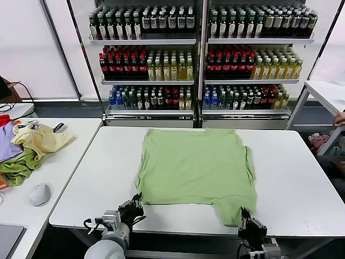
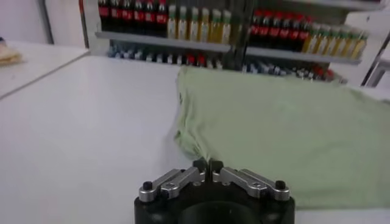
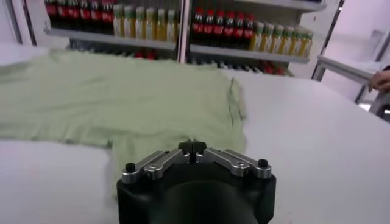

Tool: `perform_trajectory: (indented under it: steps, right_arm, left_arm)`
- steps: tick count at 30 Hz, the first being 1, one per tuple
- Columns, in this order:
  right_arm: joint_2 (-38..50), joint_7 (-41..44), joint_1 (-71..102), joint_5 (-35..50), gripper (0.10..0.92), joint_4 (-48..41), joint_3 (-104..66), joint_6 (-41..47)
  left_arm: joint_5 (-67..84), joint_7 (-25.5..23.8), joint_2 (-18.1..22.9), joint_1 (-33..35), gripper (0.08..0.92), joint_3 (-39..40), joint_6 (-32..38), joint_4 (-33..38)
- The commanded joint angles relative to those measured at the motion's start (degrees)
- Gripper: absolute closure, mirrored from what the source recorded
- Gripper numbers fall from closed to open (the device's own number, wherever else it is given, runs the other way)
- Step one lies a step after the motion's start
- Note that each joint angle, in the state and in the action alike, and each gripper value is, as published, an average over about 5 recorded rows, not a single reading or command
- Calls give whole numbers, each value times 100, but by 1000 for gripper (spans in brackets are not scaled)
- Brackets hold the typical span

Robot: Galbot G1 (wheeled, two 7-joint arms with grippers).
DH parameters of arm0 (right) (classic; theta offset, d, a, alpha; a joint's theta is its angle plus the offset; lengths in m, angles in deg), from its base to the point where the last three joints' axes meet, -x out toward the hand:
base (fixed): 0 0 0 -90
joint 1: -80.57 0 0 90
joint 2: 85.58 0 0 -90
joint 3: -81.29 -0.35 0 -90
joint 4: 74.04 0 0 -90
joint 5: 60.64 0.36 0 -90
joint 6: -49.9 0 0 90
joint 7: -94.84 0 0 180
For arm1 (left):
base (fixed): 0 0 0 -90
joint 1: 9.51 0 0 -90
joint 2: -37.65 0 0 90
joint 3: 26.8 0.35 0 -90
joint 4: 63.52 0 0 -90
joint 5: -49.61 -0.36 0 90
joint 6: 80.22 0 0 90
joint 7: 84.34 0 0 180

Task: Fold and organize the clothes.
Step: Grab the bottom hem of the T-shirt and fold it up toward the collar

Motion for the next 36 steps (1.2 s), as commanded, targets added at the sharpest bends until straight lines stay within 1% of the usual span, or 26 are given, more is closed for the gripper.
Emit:
perform_trajectory:
  steps: [1, 5, 10, 17, 24, 36]
  right_arm:
    - [178, 5, -725, 355, 910, -183, -56, -161]
    - [316, -29, -1317, 450, 910, -514, -34, -123]
    - [479, -69, -1973, 534, 910, -965, 7, -88]
    - [635, -98, -2674, 597, 910, -1661, 193, -34]
    - [716, -90, -3144, 456, 910, -2198, 411, 12]
    - [547, 60, -3287, -53, 910, -2494, 556, 109]
  left_arm:
    - [108, -91, -3, -40, 898, -20, 229, 208]
    - [212, -138, -82, -280, 898, -12, 259, 123]
    - [389, -137, -199, -792, 898, 28, 253, -324]
    - [652, -132, -353, -1319, 898, 79, 227, -800]
    - [597, -113, -339, -1801, 898, 298, 204, -1216]
    - [-242, -17, -237, -2384, 898, 647, 160, -2045]
